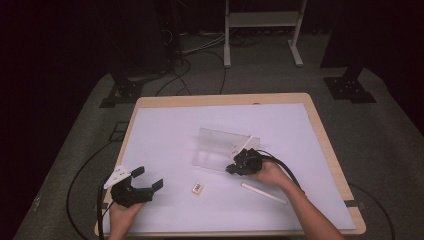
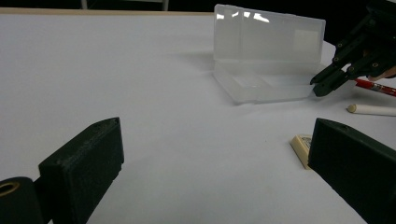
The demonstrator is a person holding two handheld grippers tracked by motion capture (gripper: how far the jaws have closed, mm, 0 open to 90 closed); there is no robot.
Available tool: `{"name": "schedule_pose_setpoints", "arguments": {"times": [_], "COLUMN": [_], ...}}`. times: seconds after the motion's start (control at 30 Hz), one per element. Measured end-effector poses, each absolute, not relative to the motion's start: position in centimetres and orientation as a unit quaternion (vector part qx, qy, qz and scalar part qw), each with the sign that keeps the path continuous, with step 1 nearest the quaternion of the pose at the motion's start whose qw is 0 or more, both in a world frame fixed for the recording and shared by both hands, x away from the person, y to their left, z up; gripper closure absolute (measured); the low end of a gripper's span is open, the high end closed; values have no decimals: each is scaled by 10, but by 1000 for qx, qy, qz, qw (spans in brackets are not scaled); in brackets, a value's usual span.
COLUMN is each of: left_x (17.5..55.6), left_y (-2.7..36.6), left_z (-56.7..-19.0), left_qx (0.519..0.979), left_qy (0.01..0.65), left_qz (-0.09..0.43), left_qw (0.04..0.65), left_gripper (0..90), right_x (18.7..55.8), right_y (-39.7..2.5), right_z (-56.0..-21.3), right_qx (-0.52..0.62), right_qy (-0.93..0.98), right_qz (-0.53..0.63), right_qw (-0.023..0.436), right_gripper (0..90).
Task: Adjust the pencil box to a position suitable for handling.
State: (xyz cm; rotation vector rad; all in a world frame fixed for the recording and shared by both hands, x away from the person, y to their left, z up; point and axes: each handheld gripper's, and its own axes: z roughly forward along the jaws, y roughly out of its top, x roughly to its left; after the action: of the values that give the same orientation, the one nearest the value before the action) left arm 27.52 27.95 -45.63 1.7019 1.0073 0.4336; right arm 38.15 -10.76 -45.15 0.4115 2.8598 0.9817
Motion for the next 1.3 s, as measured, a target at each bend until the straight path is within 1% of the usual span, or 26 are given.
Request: {"name": "schedule_pose_setpoints", "arguments": {"times": [0.33,0.4,0.43,0.5,0.57,0.63,0.7,0.83,0.97,1.3], "left_x": [275,275,275,275,275,275,275,275,275,275], "left_y": [279,279,279,279,279,279,279,279,278,277], "left_z": [-456,-456,-456,-456,-456,-456,-456,-456,-456,-456], "left_qx": [713,713,713,714,714,713,714,716,717,718], "left_qy": [423,422,422,422,422,422,422,420,420,420], "left_qz": [182,182,182,182,183,183,183,183,182,182], "left_qw": [530,530,530,529,528,530,529,526,526,525], "left_gripper": [29,29,29,29,29,29,29,29,29,29], "right_x": [382,383,382,382,382,381,380,378,375,365], "right_y": [-108,-109,-109,-109,-110,-110,-112,-118,-126,-148], "right_z": [-455,-455,-456,-456,-455,-452,-449,-441,-435,-427], "right_qx": [145,146,146,146,145,148,148,152,163,181], "right_qy": [936,936,937,938,936,934,932,927,920,914], "right_qz": [320,320,317,314,319,323,329,343,353,361], "right_qw": [31,26,27,25,27,28,30,31,34,46], "right_gripper": [843,818,791,779,745,688,673,612,581,563]}}
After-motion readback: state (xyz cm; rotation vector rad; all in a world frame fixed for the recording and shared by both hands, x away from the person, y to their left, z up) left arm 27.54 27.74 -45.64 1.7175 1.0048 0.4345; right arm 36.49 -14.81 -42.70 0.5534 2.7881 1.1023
